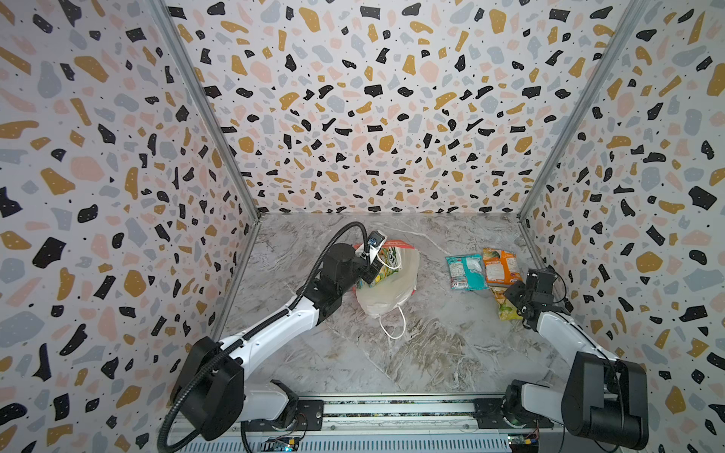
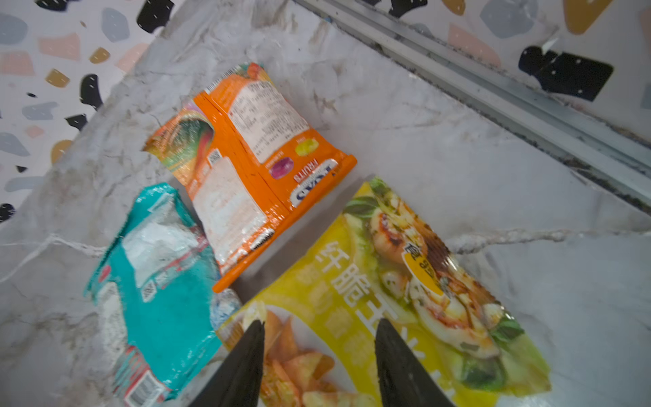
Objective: Take the snacks out of the paper bag
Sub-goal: Move the snack to the middle-right of the table, then pick up the snack from the paper bag.
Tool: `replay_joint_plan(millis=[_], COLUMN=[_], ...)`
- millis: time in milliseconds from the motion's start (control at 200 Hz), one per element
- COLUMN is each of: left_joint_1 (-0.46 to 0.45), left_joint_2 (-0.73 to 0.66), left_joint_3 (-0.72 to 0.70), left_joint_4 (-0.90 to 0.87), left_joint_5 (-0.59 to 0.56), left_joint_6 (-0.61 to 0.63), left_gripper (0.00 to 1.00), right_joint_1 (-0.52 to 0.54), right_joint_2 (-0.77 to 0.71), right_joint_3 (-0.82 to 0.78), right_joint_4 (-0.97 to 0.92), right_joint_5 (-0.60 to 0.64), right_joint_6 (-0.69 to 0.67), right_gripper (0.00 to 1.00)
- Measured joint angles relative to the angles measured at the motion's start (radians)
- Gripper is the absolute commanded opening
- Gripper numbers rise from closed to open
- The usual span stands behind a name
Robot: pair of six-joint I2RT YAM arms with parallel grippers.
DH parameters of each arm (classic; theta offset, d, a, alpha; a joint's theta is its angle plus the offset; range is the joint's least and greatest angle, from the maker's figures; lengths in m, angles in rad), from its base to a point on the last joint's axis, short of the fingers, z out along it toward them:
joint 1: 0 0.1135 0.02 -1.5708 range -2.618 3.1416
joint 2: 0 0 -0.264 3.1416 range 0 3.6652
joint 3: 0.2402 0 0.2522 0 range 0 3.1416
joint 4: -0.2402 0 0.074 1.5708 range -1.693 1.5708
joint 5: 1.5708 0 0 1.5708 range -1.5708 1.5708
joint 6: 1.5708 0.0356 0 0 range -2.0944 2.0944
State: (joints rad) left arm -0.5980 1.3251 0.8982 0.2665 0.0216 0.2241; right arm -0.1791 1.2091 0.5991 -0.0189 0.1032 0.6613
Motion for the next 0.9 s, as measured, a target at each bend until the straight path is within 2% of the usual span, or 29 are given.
replay_joint_plan(millis=[90, 200, 260, 340, 450, 571, 656, 776, 901], left_joint_1=[0.000, 0.000, 0.000, 0.000, 0.000, 0.000, 0.000, 0.000, 0.000], left_joint_2=[0.000, 0.000, 0.000, -0.001, -0.003, -0.003, -0.003, -0.003, -0.003], left_joint_3=[0.000, 0.000, 0.000, 0.002, 0.005, 0.019, 0.019, 0.032, 0.032], left_joint_4=[0.000, -0.003, -0.005, -0.013, -0.030, -0.049, -0.057, -0.074, -0.083], left_joint_5=[0.000, 0.000, 0.001, 0.006, 0.018, 0.030, 0.038, 0.046, 0.048], left_joint_6=[0.000, 0.000, 0.000, 0.000, 0.000, 0.000, 0.000, 0.000, 0.000], left_gripper=[0.00, 0.00, 0.00, 0.00, 0.00, 0.00, 0.00, 0.00, 0.00], right_joint_1=[0.001, 0.018, 0.082, 0.255, 0.560, 0.814, 0.983, 1.167, 1.238], right_joint_2=[-0.066, -0.145, -0.190, -0.255, -0.331, -0.360, -0.296, -0.168, -0.050], right_joint_3=[0.040, 0.103, 0.130, 0.142, 0.109, 0.023, 0.008, 0.026, 0.064], right_joint_4=[-0.029, -0.046, -0.045, -0.031, 0.038, 0.143, 0.189, 0.233, 0.289], right_joint_5=[-0.018, -0.089, -0.107, -0.106, -0.080, -0.045, 0.022, 0.096, 0.138], right_joint_6=[-0.001, -0.015, -0.021, -0.042, -0.073, -0.100, -0.140, -0.201, -0.243], right_gripper=[0.54, 0.42, 0.37, 0.27, 0.12, 0.07, 0.05, 0.01, 0.00])
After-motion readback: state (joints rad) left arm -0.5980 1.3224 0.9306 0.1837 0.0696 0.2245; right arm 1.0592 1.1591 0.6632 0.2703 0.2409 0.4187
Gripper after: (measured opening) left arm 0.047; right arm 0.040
